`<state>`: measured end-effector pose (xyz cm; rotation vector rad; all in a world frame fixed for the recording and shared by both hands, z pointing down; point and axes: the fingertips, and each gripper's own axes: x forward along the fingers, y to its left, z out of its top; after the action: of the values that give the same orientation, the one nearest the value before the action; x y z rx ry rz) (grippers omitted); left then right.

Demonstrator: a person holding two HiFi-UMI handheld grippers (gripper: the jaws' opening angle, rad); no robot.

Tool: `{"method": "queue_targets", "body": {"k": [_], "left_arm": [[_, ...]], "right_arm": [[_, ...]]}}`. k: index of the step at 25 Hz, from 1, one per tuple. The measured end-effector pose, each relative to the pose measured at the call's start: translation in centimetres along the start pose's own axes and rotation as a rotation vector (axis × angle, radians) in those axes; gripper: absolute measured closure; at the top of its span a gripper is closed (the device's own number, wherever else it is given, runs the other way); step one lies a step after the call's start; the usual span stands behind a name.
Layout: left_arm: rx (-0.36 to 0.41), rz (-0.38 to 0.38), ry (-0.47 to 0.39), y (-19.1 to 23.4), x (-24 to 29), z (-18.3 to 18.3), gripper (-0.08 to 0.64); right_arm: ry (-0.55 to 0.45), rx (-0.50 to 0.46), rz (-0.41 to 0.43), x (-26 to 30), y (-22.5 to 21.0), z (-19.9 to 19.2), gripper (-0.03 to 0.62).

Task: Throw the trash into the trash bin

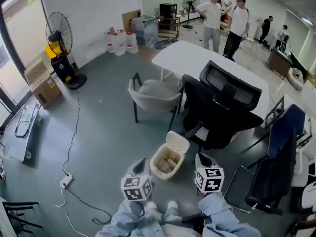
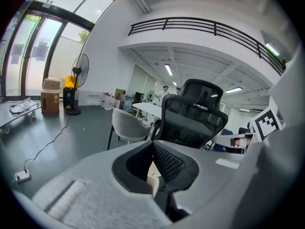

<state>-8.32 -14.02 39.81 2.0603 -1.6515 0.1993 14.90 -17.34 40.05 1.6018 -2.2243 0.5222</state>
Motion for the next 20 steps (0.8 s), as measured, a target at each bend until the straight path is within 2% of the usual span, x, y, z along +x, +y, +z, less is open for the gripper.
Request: {"method": "queue_targets", "body": {"k": [4,6,9,16,20], "left_arm": [[0.05,0.022,-0.084,1.1,-1.8,4.0,0.549],[0.044,0.024,-0.114,1.4,-2.2,5.2,0.549],[0.029,0.017,-0.125,1.2,-2.6,5.5,0.551],[0.051,0.019,-0.124,1.4,-3.2,5.3,0.551],[0.04,0.034,-0.126,1.9,-3.4,5.3,0.551]], "right_arm": [[-0.075,0.049,-0.061,-4.1,-1.1,2.4,0.588],[-0.096,0.056,-0.09,-5.3,-1.9,3.0,0.588],[-0.111,0.075,-0.12,-6.5,-2.5,3.2,0.588],[-0.118,0.094,-0.141,-6.8,-2.4,3.5,0.588],[-0.091,0.047,-0.13,-6.3,-1.7,3.4,0.589]]}}
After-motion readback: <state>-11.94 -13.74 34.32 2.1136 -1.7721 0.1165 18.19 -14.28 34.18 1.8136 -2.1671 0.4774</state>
